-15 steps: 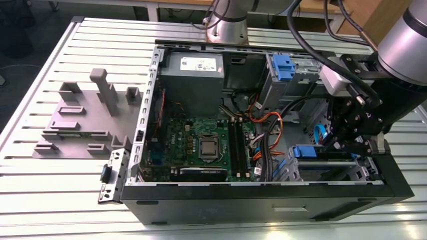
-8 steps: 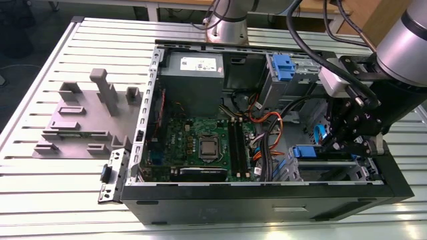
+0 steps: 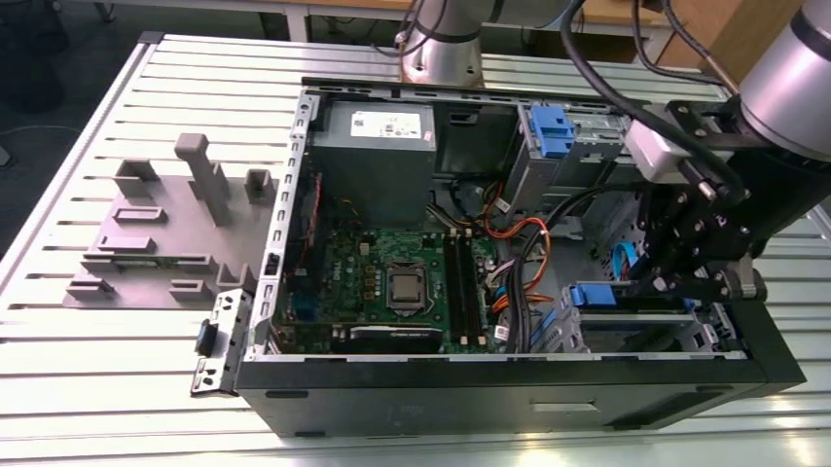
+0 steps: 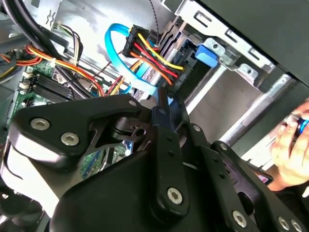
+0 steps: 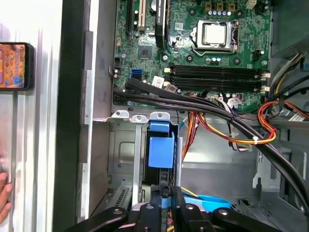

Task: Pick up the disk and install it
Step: 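Insert the second disk wire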

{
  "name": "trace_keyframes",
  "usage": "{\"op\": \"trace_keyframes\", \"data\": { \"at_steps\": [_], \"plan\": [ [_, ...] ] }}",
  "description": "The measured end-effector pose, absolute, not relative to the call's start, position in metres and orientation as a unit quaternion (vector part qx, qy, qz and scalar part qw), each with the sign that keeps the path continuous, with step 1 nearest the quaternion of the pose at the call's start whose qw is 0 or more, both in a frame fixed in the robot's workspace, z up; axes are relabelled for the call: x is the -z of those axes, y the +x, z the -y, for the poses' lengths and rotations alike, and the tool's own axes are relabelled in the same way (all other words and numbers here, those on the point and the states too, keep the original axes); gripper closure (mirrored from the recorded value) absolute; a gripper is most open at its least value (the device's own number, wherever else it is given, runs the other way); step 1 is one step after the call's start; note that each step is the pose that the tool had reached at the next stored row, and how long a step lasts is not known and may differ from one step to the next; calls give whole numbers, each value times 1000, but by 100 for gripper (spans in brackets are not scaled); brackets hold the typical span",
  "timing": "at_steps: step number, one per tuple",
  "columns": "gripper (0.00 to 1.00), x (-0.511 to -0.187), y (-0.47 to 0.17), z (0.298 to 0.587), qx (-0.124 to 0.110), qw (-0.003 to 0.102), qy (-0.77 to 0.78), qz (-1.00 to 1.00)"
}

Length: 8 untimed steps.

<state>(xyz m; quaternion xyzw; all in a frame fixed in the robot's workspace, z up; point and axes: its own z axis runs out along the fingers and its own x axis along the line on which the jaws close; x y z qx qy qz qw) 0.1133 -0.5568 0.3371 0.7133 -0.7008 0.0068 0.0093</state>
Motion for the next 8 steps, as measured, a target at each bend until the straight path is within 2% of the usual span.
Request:
{"op": "trace_keyframes", "data": {
  "at_steps": [8],
  "plan": [
    [76,-349,113,557,-6,9,713,701]
  ]
}}
